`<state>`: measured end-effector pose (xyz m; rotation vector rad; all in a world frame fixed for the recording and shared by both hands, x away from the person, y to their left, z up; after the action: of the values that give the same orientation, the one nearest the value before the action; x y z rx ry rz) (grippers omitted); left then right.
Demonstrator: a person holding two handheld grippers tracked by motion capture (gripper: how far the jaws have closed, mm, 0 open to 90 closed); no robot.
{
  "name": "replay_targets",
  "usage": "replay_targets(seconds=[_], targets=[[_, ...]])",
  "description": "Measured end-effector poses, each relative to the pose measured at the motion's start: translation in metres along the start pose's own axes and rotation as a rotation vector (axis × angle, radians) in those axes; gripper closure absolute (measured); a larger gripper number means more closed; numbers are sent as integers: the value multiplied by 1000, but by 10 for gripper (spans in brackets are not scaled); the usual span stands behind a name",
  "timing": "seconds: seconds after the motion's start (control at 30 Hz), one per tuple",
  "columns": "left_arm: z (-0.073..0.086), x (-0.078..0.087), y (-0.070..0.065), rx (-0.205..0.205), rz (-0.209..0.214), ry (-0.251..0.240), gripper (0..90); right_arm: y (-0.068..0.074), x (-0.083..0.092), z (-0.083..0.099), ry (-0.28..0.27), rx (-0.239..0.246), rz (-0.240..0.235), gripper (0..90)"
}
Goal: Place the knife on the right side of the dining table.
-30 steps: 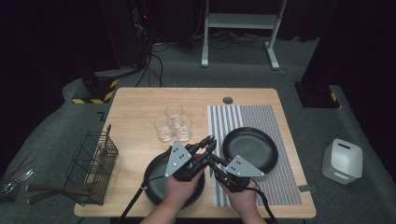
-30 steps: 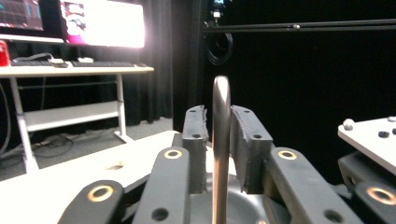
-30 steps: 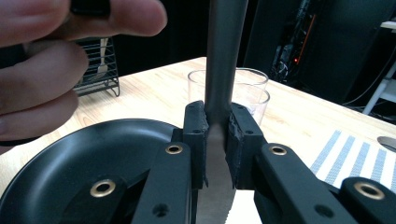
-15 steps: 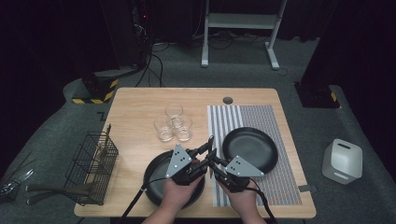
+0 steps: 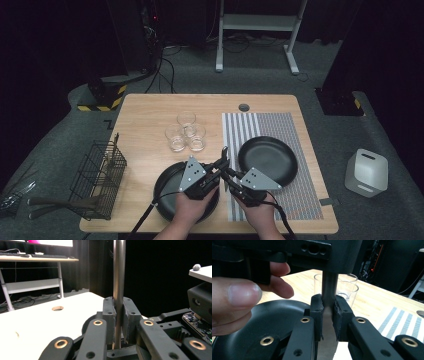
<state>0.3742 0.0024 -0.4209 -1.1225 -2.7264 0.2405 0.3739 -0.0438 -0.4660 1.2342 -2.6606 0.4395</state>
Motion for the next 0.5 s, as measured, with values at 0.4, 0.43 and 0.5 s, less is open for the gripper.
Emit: replay_targets(seconds=[0.4,0.43,0.5], targets=[[2,-1,0,4,3,-3,833,0,-1,1,5,-13,-19,788],[2,-2,1,8,4,-2,834,0,-1,2,7,-14,-17,786],[1,-3,2,14,1,-3,834,-1,-1,2,0,-22,-17,771]])
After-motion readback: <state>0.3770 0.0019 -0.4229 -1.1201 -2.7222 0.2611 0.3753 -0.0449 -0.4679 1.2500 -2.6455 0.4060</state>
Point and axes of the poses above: each handheld gripper's, and its own axes: x roughly backward along the jaws, z roughly out of its underside, y roughly to its left, the point moved 10 cm from there along -x, roughly forward along the jaws, and after that the axes turned 8 degrees about x, right-handed, at the moved point
